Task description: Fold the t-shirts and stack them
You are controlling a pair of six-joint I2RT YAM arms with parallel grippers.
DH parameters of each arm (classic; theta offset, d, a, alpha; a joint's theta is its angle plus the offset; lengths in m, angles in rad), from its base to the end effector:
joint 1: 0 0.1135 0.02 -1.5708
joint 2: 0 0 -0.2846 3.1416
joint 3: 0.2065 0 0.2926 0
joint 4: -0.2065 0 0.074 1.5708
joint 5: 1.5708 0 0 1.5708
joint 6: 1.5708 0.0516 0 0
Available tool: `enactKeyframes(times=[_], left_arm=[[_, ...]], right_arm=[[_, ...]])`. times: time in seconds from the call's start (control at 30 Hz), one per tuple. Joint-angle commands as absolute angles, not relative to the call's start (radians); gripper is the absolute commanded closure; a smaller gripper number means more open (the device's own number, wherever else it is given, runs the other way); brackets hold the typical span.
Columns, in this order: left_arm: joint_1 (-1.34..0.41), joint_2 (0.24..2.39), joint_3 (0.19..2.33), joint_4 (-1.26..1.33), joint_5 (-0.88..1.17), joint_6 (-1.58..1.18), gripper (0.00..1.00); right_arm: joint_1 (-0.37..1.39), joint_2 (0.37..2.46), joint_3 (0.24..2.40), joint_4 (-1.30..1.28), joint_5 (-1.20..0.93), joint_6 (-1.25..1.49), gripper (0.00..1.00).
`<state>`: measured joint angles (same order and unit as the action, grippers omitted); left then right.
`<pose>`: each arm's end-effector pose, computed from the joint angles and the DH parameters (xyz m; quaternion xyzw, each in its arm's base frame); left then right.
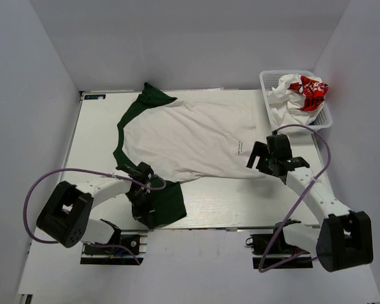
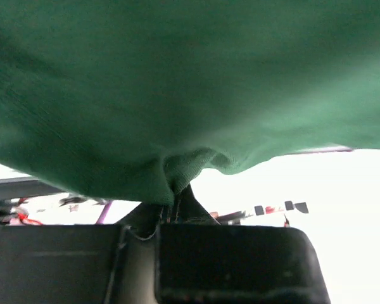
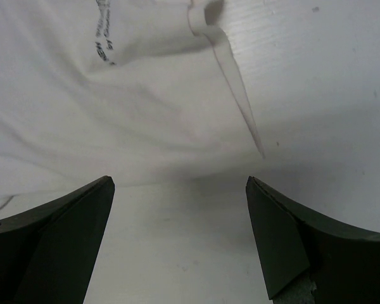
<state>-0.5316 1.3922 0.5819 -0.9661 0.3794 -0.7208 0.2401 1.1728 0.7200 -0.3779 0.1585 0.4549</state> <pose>0.1501 -0.1105 0.1081 0.1115 -0.9707 0.0929 0.1916 0.2717 0.0581 0.2122 0.1281 0.9210 0.0534 0.3641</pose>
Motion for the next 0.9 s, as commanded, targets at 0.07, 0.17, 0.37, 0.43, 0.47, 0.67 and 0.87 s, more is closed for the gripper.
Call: enactKeyframes(times=[0.07,0.17,0.37,0.43,0.47,0.67,0.87], left_arm=[[-0.532,1.237,0.652,-0.900,0.387,-0.701,1.00],[-0.532,1.184,0.676,-0.920,0.387,-0.687,1.00],[-0.532,1.127,0.676,-0.911,0.400,-0.678,1.00],[-0.532,1.118,0.676,-0.911,0.414,-0.667,1.00],[-0.532,1.118,0.687,-0.911,0.414,-0.667,1.00],[-0.532,1.118,0.712,-0.920,0.394,-0.657,1.00],[-0.532,1.106,0.712,-0.920,0.394,-0.647,1.00]], right_arm=[[0.216,1.056,0.605,-0.489,0.195,0.548,0.10],[0.199,1.061,0.577,-0.454,0.173,0.558,0.10],[0.178,1.216,0.586,-0.332,0.161,0.548,0.18],[0.178,1.265,0.598,-0.302,0.160,0.548,0.19],[0.176,1.272,0.598,-0.284,0.169,0.557,0.20],[0.167,1.311,0.588,-0.212,0.189,0.572,0.33],[0.160,1.319,0.577,-0.233,0.196,0.575,1.00]])
